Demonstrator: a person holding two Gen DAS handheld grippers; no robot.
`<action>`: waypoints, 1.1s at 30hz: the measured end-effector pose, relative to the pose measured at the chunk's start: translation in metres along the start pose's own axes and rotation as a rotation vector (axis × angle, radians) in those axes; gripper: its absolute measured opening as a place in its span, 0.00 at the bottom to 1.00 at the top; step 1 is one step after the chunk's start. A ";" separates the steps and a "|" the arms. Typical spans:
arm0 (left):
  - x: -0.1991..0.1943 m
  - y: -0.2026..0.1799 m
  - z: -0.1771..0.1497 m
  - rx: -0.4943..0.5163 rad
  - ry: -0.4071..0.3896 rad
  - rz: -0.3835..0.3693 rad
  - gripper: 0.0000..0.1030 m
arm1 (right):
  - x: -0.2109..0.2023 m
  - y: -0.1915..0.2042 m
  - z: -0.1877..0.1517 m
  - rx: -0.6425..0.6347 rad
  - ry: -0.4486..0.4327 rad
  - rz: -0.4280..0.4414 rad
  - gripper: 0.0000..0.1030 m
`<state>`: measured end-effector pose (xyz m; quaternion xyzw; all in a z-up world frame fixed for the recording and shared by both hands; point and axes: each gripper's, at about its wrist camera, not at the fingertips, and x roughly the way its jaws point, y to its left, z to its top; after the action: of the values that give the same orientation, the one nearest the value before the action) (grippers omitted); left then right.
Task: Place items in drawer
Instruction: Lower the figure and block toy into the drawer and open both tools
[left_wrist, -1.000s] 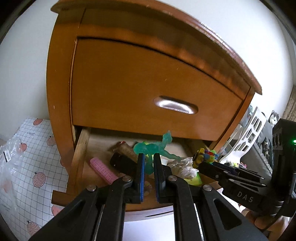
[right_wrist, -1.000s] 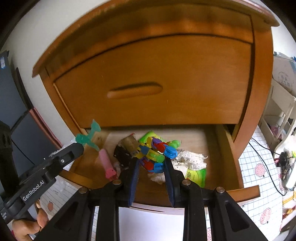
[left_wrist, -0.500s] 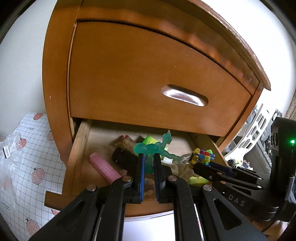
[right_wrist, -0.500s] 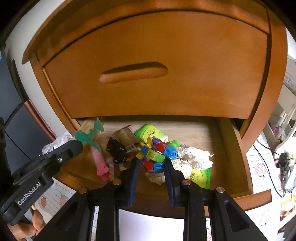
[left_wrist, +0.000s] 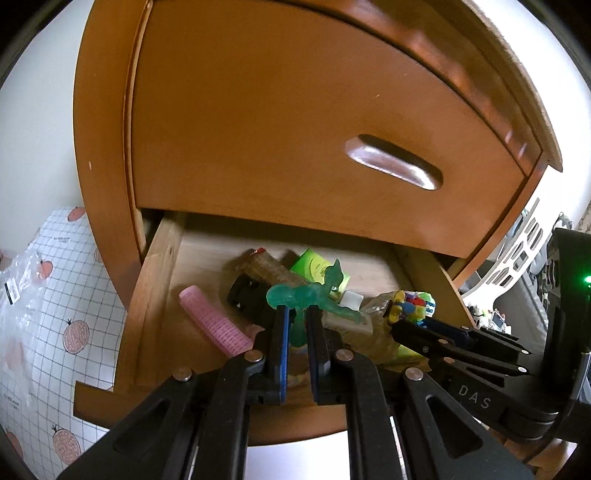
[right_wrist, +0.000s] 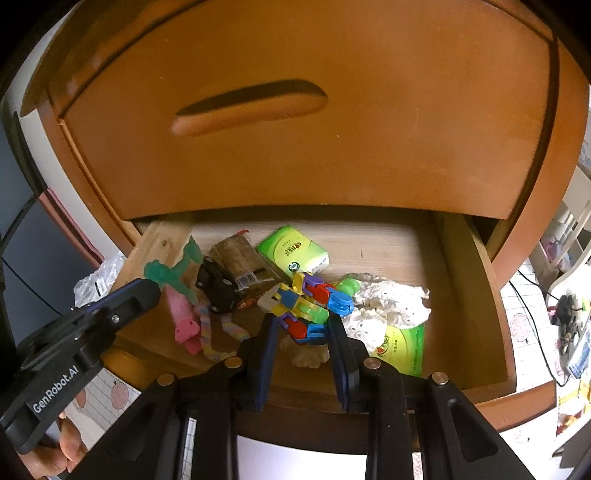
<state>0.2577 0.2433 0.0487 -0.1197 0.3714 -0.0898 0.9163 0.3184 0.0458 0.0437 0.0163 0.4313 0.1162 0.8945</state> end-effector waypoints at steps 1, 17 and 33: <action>0.001 0.001 0.000 -0.002 0.005 0.002 0.09 | 0.001 0.000 0.001 -0.002 0.006 -0.003 0.28; 0.004 0.001 0.002 -0.015 0.019 -0.002 0.16 | 0.010 -0.001 0.004 0.020 0.044 0.008 0.30; -0.011 0.000 0.006 -0.019 -0.033 0.048 0.65 | -0.003 -0.007 0.003 0.042 0.008 -0.019 0.59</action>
<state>0.2547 0.2473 0.0600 -0.1207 0.3598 -0.0623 0.9231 0.3206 0.0384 0.0475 0.0306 0.4372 0.0988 0.8934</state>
